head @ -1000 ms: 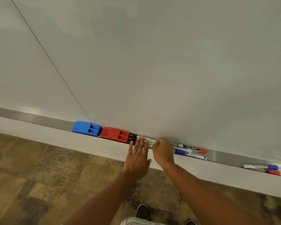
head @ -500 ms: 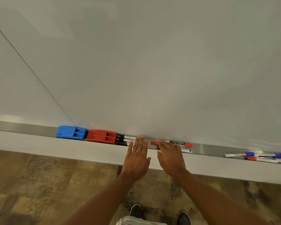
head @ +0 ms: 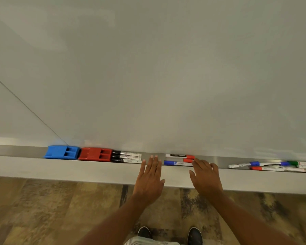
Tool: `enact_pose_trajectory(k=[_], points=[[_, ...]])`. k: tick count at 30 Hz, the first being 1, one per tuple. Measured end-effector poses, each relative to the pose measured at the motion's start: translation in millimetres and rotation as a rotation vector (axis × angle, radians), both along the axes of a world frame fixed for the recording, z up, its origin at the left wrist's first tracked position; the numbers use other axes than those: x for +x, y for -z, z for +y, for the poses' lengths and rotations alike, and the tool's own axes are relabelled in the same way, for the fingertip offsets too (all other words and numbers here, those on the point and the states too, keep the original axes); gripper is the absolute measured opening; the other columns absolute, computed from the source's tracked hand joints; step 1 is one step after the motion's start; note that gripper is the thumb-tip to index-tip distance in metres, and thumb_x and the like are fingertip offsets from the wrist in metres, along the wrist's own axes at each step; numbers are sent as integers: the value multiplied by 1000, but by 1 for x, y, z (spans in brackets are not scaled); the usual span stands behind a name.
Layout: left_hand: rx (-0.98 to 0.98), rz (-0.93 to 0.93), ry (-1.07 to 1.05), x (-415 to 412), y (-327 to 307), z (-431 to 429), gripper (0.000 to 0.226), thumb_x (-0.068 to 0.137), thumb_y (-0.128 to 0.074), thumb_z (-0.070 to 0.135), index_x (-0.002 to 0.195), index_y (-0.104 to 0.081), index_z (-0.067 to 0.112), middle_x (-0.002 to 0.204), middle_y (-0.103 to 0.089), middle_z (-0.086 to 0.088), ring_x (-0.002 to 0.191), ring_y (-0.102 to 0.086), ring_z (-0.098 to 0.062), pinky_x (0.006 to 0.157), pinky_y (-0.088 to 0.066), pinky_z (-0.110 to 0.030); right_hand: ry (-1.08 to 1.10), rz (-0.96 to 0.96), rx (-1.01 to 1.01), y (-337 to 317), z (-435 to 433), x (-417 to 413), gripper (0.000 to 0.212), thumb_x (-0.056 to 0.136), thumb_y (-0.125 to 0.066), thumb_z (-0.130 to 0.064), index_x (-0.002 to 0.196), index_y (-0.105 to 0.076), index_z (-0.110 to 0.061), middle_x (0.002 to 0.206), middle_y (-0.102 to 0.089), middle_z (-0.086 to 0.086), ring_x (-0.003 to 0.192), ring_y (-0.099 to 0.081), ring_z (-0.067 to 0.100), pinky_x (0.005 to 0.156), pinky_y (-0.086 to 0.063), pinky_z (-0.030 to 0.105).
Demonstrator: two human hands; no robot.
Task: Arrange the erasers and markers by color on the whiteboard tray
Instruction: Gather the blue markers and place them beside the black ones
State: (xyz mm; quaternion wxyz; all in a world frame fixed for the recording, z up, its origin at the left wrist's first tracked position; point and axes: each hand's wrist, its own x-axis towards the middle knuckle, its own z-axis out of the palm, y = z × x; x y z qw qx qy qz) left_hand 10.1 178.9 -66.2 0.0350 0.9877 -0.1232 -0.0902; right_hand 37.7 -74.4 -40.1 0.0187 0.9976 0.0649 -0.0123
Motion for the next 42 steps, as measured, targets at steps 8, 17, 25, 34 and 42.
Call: enact_pose_trajectory(k=[8,17,25,34,42], points=[[7,-8,125,0,-4,-50,83,105,-18,60,160,20,12,172,22,-11,160,23,-30,124,22,-53,30,-46,36,0,-46,-10,49,93,-65,-44,134,-61,-19,139,-65,2,127,-61,23,106,-44,52],[49,48,145,4,-3,-87,82,109,-25,58,164,13,12,177,10,-11,161,17,-30,125,20,-53,-255,49,78,3,-25,-26,60,94,-55,-51,141,-60,-13,147,-60,8,136,-57,26,111,-43,49],[77,35,75,10,-13,-70,82,109,-30,57,166,9,13,178,2,-10,164,6,-29,127,15,-54,-308,175,95,1,2,-19,67,92,-61,-54,145,-56,-15,150,-57,7,138,-55,27,113,-39,53],[86,10,5,3,-14,-26,79,110,-33,53,167,2,12,178,-3,-10,165,2,-28,130,10,-56,-340,210,150,-1,51,-8,71,101,-35,-61,161,-24,-23,169,-27,1,156,-24,23,123,0,57],[86,8,-28,4,-15,-8,75,110,-35,51,168,-6,13,178,-10,-9,165,-3,-27,125,17,-53,-323,249,179,-3,70,-5,73,101,-34,-63,162,-17,-27,171,-20,-2,158,-19,23,124,-2,58]])
